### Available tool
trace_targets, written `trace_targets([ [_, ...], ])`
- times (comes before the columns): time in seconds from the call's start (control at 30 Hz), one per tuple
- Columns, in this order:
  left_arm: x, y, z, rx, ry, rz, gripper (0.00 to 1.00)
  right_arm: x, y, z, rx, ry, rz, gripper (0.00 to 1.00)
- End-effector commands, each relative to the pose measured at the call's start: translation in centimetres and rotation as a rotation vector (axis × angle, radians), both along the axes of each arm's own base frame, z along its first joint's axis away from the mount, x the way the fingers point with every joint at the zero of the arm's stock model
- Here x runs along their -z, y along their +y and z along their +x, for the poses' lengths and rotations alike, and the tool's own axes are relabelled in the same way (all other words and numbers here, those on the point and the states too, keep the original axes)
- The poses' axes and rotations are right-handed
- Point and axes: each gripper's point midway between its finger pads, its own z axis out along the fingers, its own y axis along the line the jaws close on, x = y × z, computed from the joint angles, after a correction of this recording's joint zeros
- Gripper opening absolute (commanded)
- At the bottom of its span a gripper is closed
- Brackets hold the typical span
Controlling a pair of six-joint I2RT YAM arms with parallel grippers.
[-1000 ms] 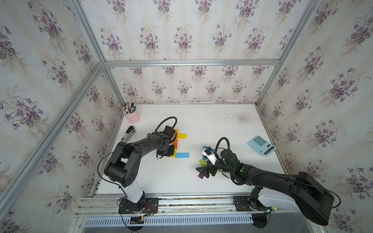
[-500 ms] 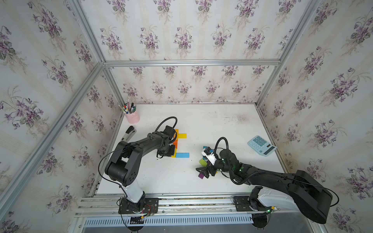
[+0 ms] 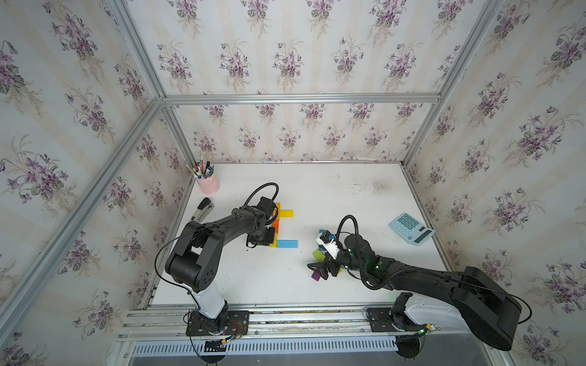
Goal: Assemble the letter t with building blocks
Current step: Adjust the building block at the center of the board, then move the building block to the center of the board.
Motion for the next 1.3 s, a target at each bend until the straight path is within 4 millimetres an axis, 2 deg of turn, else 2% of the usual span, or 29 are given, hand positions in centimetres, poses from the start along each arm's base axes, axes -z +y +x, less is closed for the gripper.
trace_targets([
  [0.0, 0.0, 0.0, -0.1, -0.005, 0.01, -0.003, 0.26, -0.3, 0.2, 0.2, -0.004, -0.012, 0.005, 0.99],
  [0.17, -0.2, 0.9, 0.0, -0.012, 0.008, 0.051, 0.27, -0.3, 0.1, 0.1, -0.004, -0.013, 0.005, 0.99],
  [0.3, -1.3, 1.7, 0.5, -0.017, -0.029, 0.094, 0.29, -0.4, 0.1, 0.2, -0.001, -0.016, 0.003, 0.99],
  [0.47, -4.6, 3.4, 2.0, -0.019, -0.132, 0.185, 0.34, -0.7, -0.5, 0.8, 0.049, -0.043, -0.004, 0.99],
  [0.57, -7.4, 3.0, 3.4, 0.006, -0.212, 0.169, 0.38, -0.4, -1.7, 2.0, 0.146, -0.06, -0.018, 1.0],
  [0.63, -9.2, 2.4, 4.3, 0.027, -0.267, 0.138, 0.46, -0.2, -2.4, 3.2, 0.227, -0.055, -0.039, 1.0],
  [0.67, -10.1, 2.0, 4.7, 0.043, -0.292, 0.121, 0.92, -0.3, -2.5, 3.8, 0.263, -0.037, -0.05, 1.0],
  [0.7, -10.9, 1.8, 4.9, 0.053, -0.314, 0.111, 1.0, -0.6, -2.5, 4.3, 0.287, -0.018, -0.056, 1.0],
  [0.8, -13.5, 0.8, 5.3, 0.102, -0.376, 0.05, 1.0, -1.8, -2.3, 5.7, 0.357, 0.021, -0.066, 1.0],
  [0.9, -16.4, -1.3, 5.0, 0.152, -0.495, -0.098, 1.0, -3.4, -2.6, 7.1, 0.44, 0.021, -0.069, 1.0],
  [1.0, -19.6, -4.5, 3.1, 0.204, -0.645, -0.377, 1.0, -4.2, -3.5, 7.8, 0.532, 0.041, -0.063, 1.0],
  [1.1, -22.2, -5.2, 1.5, 0.175, -0.792, -0.547, 1.0, -3.8, -4.3, 7.5, 0.574, 0.073, -0.031, 1.0],
  [1.17, -22.2, -4.8, 1.1, 0.134, -0.84, -0.589, 1.0, -3.0, -4.6, 7.1, 0.595, 0.1, -0.018, 1.0],
  [1.27, -19.2, -4.9, 0.5, 0.19, -0.684, -0.498, 1.0, -1.7, -4.6, 6.8, 0.606, 0.15, -0.019, 0.98],
])
